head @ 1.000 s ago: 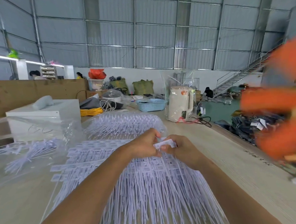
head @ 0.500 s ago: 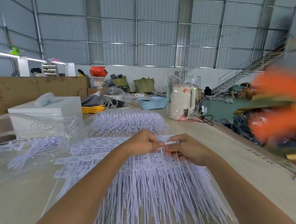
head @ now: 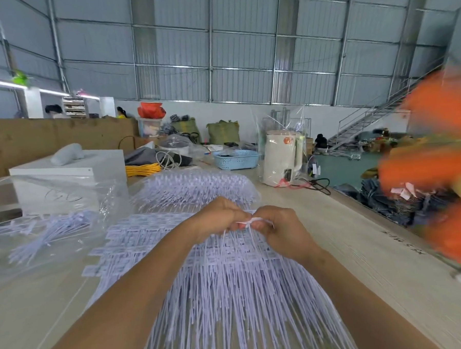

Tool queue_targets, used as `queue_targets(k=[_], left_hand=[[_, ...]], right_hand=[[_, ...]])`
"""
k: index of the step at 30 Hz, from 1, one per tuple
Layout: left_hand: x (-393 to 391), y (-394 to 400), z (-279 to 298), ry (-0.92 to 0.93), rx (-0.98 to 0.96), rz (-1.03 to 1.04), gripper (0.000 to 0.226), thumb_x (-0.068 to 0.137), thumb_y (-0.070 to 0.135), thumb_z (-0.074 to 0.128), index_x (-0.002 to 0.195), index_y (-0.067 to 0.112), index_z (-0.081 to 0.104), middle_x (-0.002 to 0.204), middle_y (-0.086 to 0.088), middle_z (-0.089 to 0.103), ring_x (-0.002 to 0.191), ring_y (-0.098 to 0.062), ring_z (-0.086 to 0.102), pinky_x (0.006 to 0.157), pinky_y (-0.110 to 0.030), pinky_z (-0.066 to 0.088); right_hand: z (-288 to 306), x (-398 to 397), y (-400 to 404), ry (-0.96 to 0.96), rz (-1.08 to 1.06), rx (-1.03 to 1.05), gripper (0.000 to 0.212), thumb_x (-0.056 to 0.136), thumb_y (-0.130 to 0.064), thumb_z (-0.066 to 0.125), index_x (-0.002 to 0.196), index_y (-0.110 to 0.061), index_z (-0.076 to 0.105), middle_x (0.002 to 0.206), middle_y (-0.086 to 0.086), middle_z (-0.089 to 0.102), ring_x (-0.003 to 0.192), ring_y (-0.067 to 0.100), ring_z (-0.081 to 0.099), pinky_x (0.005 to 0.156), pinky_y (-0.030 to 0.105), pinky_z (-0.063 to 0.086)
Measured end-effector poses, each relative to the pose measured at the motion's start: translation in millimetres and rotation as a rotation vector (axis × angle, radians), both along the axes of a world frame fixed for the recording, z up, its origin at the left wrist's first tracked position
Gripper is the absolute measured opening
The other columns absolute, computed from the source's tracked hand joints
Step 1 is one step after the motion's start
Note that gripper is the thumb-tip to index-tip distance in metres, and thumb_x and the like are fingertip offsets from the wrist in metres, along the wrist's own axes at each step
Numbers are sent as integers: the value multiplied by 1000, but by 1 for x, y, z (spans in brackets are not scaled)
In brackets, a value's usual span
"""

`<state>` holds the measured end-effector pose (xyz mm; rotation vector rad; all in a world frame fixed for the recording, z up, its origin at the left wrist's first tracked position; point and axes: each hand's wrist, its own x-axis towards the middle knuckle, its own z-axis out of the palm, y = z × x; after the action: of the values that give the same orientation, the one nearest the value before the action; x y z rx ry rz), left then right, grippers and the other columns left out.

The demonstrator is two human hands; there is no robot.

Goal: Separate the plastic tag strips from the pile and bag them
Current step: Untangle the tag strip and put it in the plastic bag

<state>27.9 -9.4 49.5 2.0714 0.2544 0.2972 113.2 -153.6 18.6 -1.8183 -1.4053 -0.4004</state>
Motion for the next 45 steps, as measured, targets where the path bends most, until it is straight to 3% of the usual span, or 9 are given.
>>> queue_targets(k=[7, 13, 17, 27, 31, 35, 38, 42, 45], left_hand=[[-5, 5, 1, 13, 11, -28, 43, 86, 19, 65, 43, 21, 63, 40, 13, 52, 36, 4, 44, 43, -13, 32], [-5, 4, -3, 72, 132, -54, 13, 88, 5, 59, 97, -2, 66, 78, -4, 57, 70, -18, 48, 65, -25, 36], [-5, -2, -3, 80, 327, -114, 22, 84, -4, 54, 101, 9, 61, 90, -1, 53, 74, -14, 48, 61, -25, 36], [-10, 11, -7, 61, 330, -51, 49, 79, 20, 74, 117, 18, 41, 99, 1, 50, 92, -20, 57, 72, -29, 47], [-13, 21, -9, 91, 372, -88, 19, 85, 31, 69, 78, 13, 67, 71, 0, 64, 68, -18, 58, 64, -28, 42], [-16, 23, -12, 71, 311, -87, 33, 94, 27, 55, 65, 16, 64, 49, 11, 59, 44, 3, 50, 50, -12, 39], [-16, 24, -12, 61, 294, -25, 36, 93, 29, 57, 60, 18, 65, 47, 11, 52, 42, 1, 45, 48, -12, 36], [-14, 23, -5, 49, 140, 71, 36, 87, 23, 64, 52, 14, 62, 51, -1, 51, 51, -16, 42, 52, -24, 30], [-16, 23, 3, 102, -17, 64, 35, 86, 16, 62, 52, 11, 54, 45, 0, 45, 41, -14, 31, 46, -23, 22]], right_hand=[[-9, 31, -6, 434, -251, 90, 23, 87, -2, 57, 63, -3, 56, 55, 4, 44, 44, 8, 37, 43, 16, 30], [1, 25, -4, 749, -33, 139, 37, 74, -3, 75, 65, -15, 42, 46, -9, 36, 39, 7, 32, 37, 18, 28], [12, 14, 2, 837, 88, 199, 31, 89, -20, 62, 65, -14, 43, 45, -6, 34, 39, 10, 26, 37, 17, 22], [5, -5, 14, 571, 102, -35, 34, 92, -20, 57, 81, 12, 61, 60, 12, 45, 41, 6, 35, 42, 18, 30], [2, -2, 15, 651, 121, 46, 22, 93, -14, 56, 81, 2, 64, 61, 4, 49, 41, 6, 35, 41, 20, 29], [-1, 0, 15, 630, 139, -52, 28, 92, -17, 59, 86, 11, 61, 62, 14, 42, 43, 12, 29, 42, 20, 25], [1, 0, 17, 581, 157, -134, 19, 91, -14, 60, 84, 4, 62, 45, -8, 42, 37, 3, 30, 40, 15, 26], [2, -7, 25, 205, 59, -70, 11, 88, -5, 61, 78, -4, 65, 61, -9, 52, 57, 1, 44, 56, 12, 34], [-3, -7, 23, -61, -19, -26, 13, 84, 10, 54, 77, 5, 63, 75, 14, 59, 71, 23, 54, 67, 32, 44]])
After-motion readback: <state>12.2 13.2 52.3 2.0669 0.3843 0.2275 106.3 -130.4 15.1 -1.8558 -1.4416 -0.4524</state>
